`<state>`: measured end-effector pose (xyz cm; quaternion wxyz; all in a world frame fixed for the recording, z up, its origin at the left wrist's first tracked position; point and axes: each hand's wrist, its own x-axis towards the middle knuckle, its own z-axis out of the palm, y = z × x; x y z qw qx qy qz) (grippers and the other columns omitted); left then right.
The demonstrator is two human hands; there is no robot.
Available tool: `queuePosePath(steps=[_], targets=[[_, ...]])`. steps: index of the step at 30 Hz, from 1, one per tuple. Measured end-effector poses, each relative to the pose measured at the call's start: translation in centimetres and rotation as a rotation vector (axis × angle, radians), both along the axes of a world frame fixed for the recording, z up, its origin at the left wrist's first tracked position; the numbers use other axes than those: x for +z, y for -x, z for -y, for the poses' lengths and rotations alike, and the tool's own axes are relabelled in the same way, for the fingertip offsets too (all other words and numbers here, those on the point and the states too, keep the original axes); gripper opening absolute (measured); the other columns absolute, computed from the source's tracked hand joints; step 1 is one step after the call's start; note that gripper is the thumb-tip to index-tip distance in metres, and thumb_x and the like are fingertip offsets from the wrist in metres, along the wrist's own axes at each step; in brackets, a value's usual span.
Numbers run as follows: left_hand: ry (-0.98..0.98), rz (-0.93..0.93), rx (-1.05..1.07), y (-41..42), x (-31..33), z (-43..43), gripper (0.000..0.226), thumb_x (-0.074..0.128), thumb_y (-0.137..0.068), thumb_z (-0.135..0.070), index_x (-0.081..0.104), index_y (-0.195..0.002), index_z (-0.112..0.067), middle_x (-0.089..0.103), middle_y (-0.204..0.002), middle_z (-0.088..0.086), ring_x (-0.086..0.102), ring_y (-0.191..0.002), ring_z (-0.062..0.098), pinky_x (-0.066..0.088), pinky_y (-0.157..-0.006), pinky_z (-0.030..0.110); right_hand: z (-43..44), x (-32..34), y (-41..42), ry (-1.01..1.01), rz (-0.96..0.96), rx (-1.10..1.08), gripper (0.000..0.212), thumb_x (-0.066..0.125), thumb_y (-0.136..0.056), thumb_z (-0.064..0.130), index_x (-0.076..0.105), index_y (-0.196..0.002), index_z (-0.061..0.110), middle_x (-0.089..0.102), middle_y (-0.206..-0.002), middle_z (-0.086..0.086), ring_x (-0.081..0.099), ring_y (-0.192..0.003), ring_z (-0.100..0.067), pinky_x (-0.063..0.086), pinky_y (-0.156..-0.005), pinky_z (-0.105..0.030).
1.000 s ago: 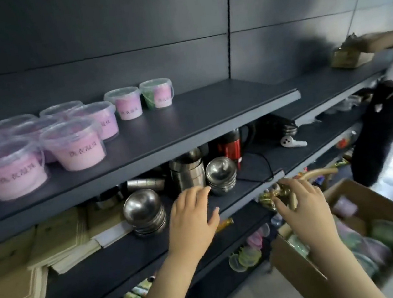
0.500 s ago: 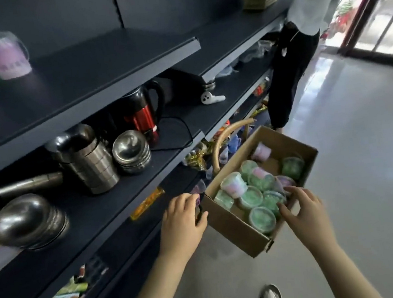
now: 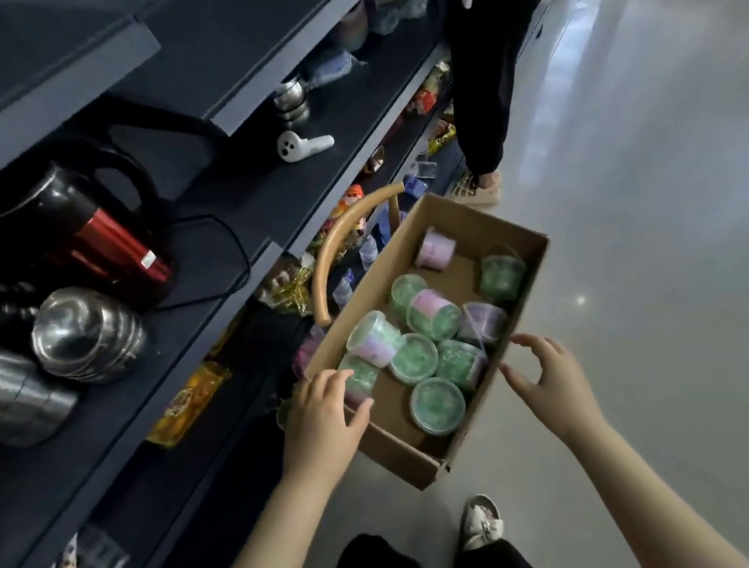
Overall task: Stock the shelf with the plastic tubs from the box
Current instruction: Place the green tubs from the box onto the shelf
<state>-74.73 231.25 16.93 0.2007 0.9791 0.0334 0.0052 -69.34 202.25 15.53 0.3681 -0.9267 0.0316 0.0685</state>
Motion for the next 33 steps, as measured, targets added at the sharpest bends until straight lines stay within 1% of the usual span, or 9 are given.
queuePosePath(steps=[6, 10, 12, 15, 18, 21, 25, 29, 33], targets=[[0.043, -0.098, 0.011, -5.2, -5.2, -1.0, 0.045, 0.064, -0.087, -0.040, 0.058, -0.123, -0.014, 0.058, -0.122, 0.003, 0.052, -0.114, 0.024, 0.046, -0.094, 0.037, -0.7, -5.3, -4.5, -0.032, -0.156, -0.021, 0.043, 0.065, -0.088, 0.032, 0.057, -0.127, 0.015, 0.060, -0.125, -0.004, 0.054, -0.118, -0.023, 0.044, -0.098, -0.036], [0.086, -0.183, 0.026, -9.5, -11.2, -3.1, 0.045, 0.067, -0.085, -0.036, 0.058, -0.123, -0.012, 0.058, -0.121, 0.004, 0.053, -0.114, 0.026, 0.046, -0.094, 0.037, -2.3, -10.0, -8.6, -0.058, -0.234, -0.078, 0.046, 0.058, -0.092, 0.036, 0.049, -0.134, 0.018, 0.062, -0.124, -0.004, 0.057, -0.115, -0.022, 0.046, -0.094, -0.035], [0.111, -0.254, 0.044, -11.4, -14.5, -4.2, 0.049, 0.066, -0.086, -0.037, 0.055, -0.126, -0.013, 0.055, -0.126, 0.004, 0.052, -0.118, 0.025, 0.047, -0.094, 0.038, -3.5, -12.4, -10.8, -0.038, -0.278, -0.085, 0.050, 0.057, -0.092, 0.038, 0.047, -0.137, 0.019, 0.060, -0.129, -0.005, 0.055, -0.120, -0.022, 0.044, -0.099, -0.037], [0.138, -0.340, 0.075, -14.1, -19.5, -5.8, 0.061, 0.068, -0.084, -0.037, 0.046, -0.134, -0.012, 0.044, -0.139, 0.006, 0.047, -0.125, 0.028, 0.046, -0.096, 0.046, -5.6, -16.0, -14.8, 0.002, -0.329, -0.053, 0.055, 0.056, -0.093, 0.040, 0.043, -0.142, 0.019, 0.050, -0.141, -0.009, 0.045, -0.131, -0.024, 0.037, -0.107, -0.037], [0.137, -0.398, -0.019, -16.2, -24.0, -6.3, 0.077, 0.072, -0.082, -0.034, 0.035, -0.144, -0.008, 0.034, -0.150, 0.012, 0.040, -0.133, 0.033, 0.040, -0.105, 0.046, -7.9, -19.7, -19.2, 0.059, -0.343, 0.031, 0.058, 0.055, -0.094, 0.038, 0.038, -0.146, 0.018, 0.031, -0.155, -0.009, 0.028, -0.143, -0.023, 0.023, -0.115, -0.035], [0.115, -0.371, -0.159, -18.0, -26.4, -5.8, 0.080, 0.072, -0.082, -0.033, 0.033, -0.147, -0.009, 0.023, -0.157, 0.014, 0.034, -0.138, 0.035, 0.036, -0.108, 0.047, -9.6, -22.9, -23.0, 0.108, -0.311, 0.033, 0.060, 0.056, -0.093, 0.039, 0.037, -0.147, 0.019, 0.015, -0.160, -0.009, 0.025, -0.144, -0.024, 0.025, -0.115, -0.037], [0.178, -0.379, -0.193, -19.6, -27.7, -5.7, 0.079, 0.072, -0.082, -0.031, 0.032, -0.147, -0.011, 0.026, -0.156, 0.015, 0.033, -0.139, 0.035, 0.034, -0.110, 0.048, -10.2, -25.8, -24.6, 0.153, -0.362, 0.059, 0.070, 0.053, -0.092, 0.045, 0.024, -0.151, 0.022, 0.033, -0.155, -0.007, 0.033, -0.140, -0.028, 0.030, -0.111, -0.046], [0.315, -0.417, -0.199, -20.2, -27.8, -6.5, 0.076, 0.068, -0.085, -0.031, 0.031, -0.148, -0.014, 0.031, -0.154, 0.014, 0.034, -0.139, 0.032, 0.028, -0.112, 0.041, -9.8, -25.9, -24.6, 0.317, -0.309, 0.084, 0.081, 0.053, -0.087, 0.055, 0.014, -0.153, 0.029, 0.046, -0.135, -0.015, 0.045, -0.119, -0.039, 0.032, -0.103, -0.045], [0.397, -0.408, -0.135, -20.2, -27.0, -6.7, 0.068, 0.065, -0.086, -0.036, 0.039, -0.145, -0.014, 0.043, -0.146, 0.016, 0.043, -0.134, 0.030, 0.037, -0.109, 0.041, -9.5, -24.8, -25.5, 0.395, -0.338, 0.176, 0.073, 0.068, -0.082, 0.047, 0.036, -0.146, 0.034, 0.042, -0.125, -0.018, 0.043, -0.111, -0.041, 0.032, -0.103, -0.040]])
